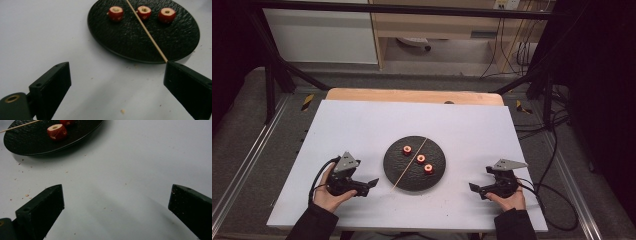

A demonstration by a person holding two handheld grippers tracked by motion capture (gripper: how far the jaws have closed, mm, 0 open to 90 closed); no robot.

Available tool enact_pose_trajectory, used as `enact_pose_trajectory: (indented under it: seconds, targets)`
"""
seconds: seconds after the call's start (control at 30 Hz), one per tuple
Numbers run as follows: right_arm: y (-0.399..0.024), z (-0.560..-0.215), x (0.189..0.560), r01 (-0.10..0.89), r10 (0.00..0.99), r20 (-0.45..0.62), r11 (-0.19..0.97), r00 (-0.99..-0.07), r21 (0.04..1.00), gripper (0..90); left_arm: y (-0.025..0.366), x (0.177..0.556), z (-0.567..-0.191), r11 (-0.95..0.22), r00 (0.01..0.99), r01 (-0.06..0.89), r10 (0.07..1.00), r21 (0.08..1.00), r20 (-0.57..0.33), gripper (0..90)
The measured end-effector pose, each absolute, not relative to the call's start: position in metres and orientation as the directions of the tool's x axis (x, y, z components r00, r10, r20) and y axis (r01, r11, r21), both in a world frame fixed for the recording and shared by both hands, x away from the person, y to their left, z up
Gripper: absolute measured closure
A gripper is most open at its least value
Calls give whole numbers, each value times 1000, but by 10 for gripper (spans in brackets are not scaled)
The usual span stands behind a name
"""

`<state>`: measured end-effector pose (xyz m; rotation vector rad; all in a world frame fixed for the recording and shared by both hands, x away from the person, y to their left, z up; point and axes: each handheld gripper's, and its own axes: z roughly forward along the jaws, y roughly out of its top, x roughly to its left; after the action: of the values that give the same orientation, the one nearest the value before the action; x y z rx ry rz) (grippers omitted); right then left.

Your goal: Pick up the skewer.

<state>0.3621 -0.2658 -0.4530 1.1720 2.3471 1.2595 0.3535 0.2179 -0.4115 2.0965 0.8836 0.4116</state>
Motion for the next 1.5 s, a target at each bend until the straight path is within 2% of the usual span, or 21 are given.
enact_pose_trajectory:
  seconds: [0.4,0.73,0.77,0.8,0.83,1.17,1.5]
  targets:
    - [-266,-453,362,542,741,154,315,-654,779,9,162,366,-405,-487,730,446,683,751,10,156]
    - [-265,-453,363,544,739,157,318,-655,776,11,134,374,-417,-496,719,480,695,724,0,373]
    - [-265,-453,363,544,739,157,318,-655,776,11,132,374,-418,-492,714,486,700,723,-4,373]
    - [-265,-453,363,542,738,154,320,-657,777,11,130,375,-420,-486,711,492,703,722,-10,434]
    - [-265,-453,363,542,738,154,320,-657,777,11,128,375,-421,-480,706,500,708,721,-19,434]
    - [-265,-453,363,545,739,158,318,-655,776,12,118,376,-433,-457,669,541,742,706,-33,645]
    - [-265,-454,363,546,738,160,318,-656,775,12,113,375,-436,-432,637,564,770,704,-37,743]
